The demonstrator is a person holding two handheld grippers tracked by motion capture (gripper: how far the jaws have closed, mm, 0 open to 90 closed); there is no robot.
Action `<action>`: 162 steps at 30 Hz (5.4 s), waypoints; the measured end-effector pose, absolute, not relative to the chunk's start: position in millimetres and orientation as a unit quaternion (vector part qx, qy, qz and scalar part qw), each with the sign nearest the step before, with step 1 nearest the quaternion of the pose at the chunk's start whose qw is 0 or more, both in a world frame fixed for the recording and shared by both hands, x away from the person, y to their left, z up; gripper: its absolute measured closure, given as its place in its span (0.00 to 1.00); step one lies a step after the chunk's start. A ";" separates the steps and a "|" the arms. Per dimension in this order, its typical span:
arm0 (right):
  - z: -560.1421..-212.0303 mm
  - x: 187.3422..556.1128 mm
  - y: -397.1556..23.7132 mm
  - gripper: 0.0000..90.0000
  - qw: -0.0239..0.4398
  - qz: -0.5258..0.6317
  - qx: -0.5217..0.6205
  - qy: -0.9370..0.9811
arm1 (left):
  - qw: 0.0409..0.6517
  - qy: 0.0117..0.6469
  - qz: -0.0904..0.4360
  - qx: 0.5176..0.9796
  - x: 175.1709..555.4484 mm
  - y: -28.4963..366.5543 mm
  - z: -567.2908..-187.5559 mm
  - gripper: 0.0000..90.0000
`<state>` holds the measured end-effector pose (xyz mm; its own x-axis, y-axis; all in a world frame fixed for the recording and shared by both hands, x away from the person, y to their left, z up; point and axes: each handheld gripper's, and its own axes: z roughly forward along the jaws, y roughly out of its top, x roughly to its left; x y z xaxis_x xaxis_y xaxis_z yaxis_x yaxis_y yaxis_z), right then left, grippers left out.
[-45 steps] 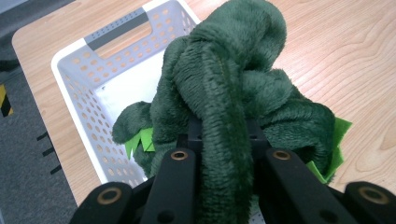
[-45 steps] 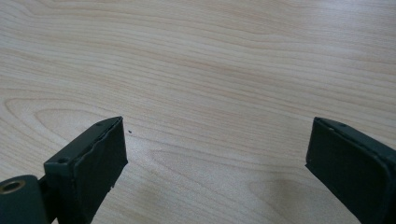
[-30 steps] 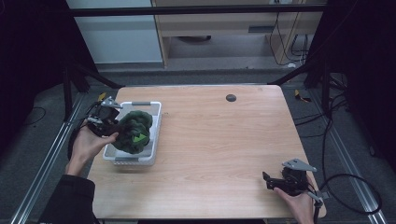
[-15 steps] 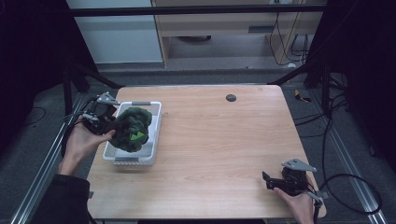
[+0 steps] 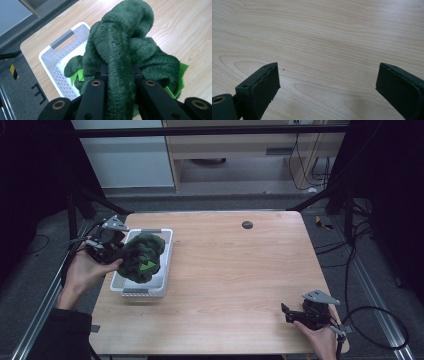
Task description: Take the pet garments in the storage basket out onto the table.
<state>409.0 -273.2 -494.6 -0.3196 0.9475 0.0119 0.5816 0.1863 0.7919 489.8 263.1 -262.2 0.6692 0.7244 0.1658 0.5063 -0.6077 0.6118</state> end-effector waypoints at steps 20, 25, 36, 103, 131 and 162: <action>-493.9 408.3 -274.2 0.06 0.258 0.364 0.524 0.725 | 0.289 0.311 0.188 0.886 471.8 232.7 -252.7 0.88; -493.3 407.9 -274.0 0.06 0.256 0.366 0.526 0.724 | 0.297 0.301 0.183 0.888 472.1 220.5 -251.5 0.88; -493.3 407.8 -274.8 0.06 0.258 0.367 0.525 0.723 | 0.298 0.277 0.171 0.898 472.7 192.7 -255.2 0.88; -492.8 408.0 -277.0 0.05 0.268 0.371 0.517 0.724 | 0.280 0.206 0.087 0.934 504.9 71.5 -355.5 0.88; -493.7 408.0 -277.3 0.05 0.267 0.370 0.517 0.725 | 0.276 0.220 0.054 0.934 514.1 65.6 -405.1 0.69; -493.9 408.2 -277.5 0.04 0.268 0.369 0.519 0.723 | 0.347 0.210 0.083 0.910 493.0 92.7 -386.2 0.29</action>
